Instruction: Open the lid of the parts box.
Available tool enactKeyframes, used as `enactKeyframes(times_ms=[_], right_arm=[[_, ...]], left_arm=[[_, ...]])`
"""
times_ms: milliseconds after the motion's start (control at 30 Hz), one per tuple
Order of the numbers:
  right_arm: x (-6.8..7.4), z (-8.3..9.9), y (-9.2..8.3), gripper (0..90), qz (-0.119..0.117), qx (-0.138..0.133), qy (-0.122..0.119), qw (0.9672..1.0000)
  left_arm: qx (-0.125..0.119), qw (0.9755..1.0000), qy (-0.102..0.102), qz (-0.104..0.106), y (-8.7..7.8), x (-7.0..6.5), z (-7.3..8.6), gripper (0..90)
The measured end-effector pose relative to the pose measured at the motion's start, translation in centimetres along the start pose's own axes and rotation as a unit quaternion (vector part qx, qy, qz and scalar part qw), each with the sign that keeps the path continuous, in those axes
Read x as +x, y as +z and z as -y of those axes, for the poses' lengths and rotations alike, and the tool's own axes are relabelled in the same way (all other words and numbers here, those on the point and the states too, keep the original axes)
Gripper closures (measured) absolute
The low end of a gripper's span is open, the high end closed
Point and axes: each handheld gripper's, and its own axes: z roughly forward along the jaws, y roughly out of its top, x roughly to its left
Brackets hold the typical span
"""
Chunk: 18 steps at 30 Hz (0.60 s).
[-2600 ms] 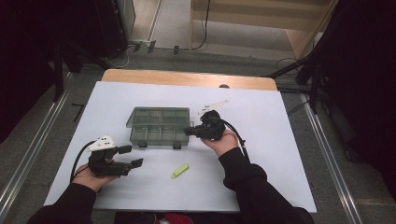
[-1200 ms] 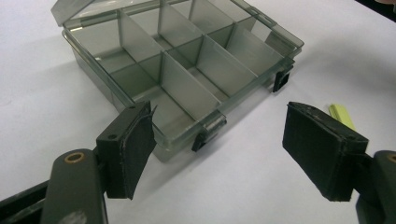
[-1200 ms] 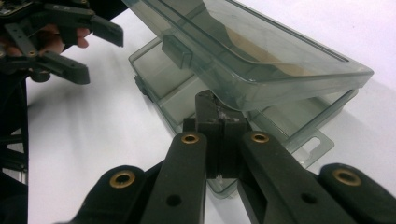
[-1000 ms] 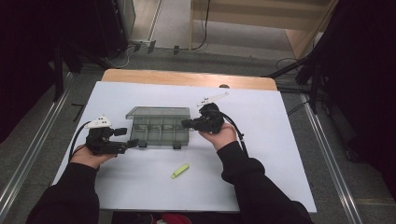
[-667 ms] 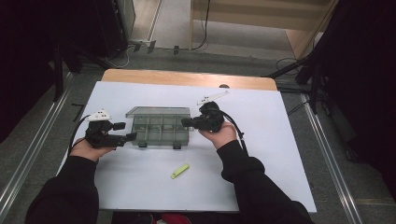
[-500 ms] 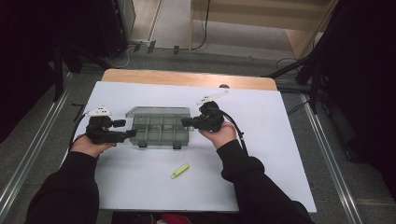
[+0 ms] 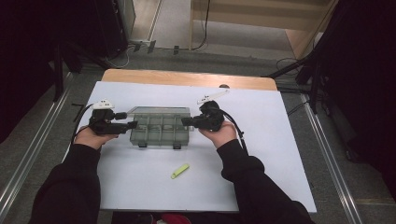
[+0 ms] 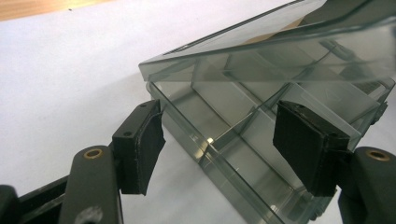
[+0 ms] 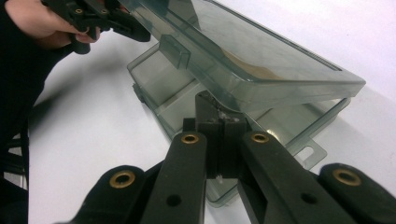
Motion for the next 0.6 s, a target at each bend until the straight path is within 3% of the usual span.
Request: enactKeyframes(times_ms=[167, 267, 367, 433, 600], right_arm=[[0.0, 0.0, -0.1, 90.0, 0.0, -0.002, 0.002, 1.0], [0.0, 0.0, 0.0, 90.0, 0.0, -0.002, 0.001, 1.0], [0.1, 0.0, 0.1, 90.0, 0.001, -0.002, 0.0, 1.0], [0.1, 0.0, 0.2, 90.0, 0.002, -0.001, -0.001, 1.0], [0.2, 0.1, 0.1, 89.9, 0.002, -0.002, -0.001, 1.0]], left_arm=[[-0.015, 0.9998, -0.003, -0.008, 0.2, 0.4, -0.1, 39.4], [-0.027, 0.9994, 0.004, -0.02, 0.2, 0.7, 0.0, 46.5], [-0.04, 0.9989, -0.002, -0.026, 0.2, 1.0, 0.0, 52.9], [-0.037, 0.9991, -0.009, -0.02, 0.2, 1.2, -0.1, 56.5], [-0.034, 0.9993, 0.004, -0.013, 0.1, 0.9, -0.5, 61.6]])
